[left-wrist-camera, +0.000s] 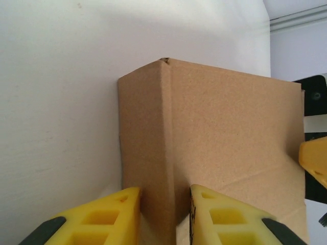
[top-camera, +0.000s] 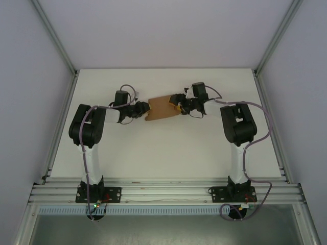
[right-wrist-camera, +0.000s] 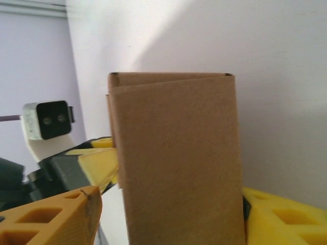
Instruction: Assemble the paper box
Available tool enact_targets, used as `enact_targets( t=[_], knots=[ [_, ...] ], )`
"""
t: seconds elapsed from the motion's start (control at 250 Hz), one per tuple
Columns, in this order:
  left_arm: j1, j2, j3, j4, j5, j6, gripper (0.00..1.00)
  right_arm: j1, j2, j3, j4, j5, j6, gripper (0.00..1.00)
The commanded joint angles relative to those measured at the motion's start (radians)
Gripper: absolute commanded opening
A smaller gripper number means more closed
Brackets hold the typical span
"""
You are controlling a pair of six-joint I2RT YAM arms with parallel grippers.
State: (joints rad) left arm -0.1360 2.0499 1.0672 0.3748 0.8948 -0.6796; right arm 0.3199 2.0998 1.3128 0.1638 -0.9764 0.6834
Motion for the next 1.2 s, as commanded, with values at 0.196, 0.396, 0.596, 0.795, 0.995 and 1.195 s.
enact_targets(
  t=[0.196,0.396,0.596,0.795,0.995,1.195],
  knots=[
    [-0.030,-0.057,0.037,-0.088,0.013,0.104,0.40,0.018,-0.072,-0.026,0.074,-0.059,0.031,0.46],
    [-0.051,-0.228,-0.010,-0.100,-0.105,0.291,1.00,0.018,-0.160,-0.045,-0.053,-0.003,0.000,0.44],
    [-0.190,-0.496,-0.141,-0.130,-0.375,0.717,0.99,0.005,-0.266,-0.050,-0.261,0.031,0.025,0.45],
    [-0.368,-0.663,-0.182,-0.284,-0.502,1.076,1.00,-0.041,-0.310,0.000,-0.625,0.005,0.149,0.44],
    [-0.426,-0.706,-0.147,-0.419,-0.471,1.202,1.00,-0.055,-0.370,-0.059,-0.607,-0.108,0.321,0.41],
    [-0.486,-0.638,-0.047,-0.600,-0.493,1.301,1.00,-0.063,-0.397,-0.099,-0.461,-0.181,0.528,0.37]
  ],
)
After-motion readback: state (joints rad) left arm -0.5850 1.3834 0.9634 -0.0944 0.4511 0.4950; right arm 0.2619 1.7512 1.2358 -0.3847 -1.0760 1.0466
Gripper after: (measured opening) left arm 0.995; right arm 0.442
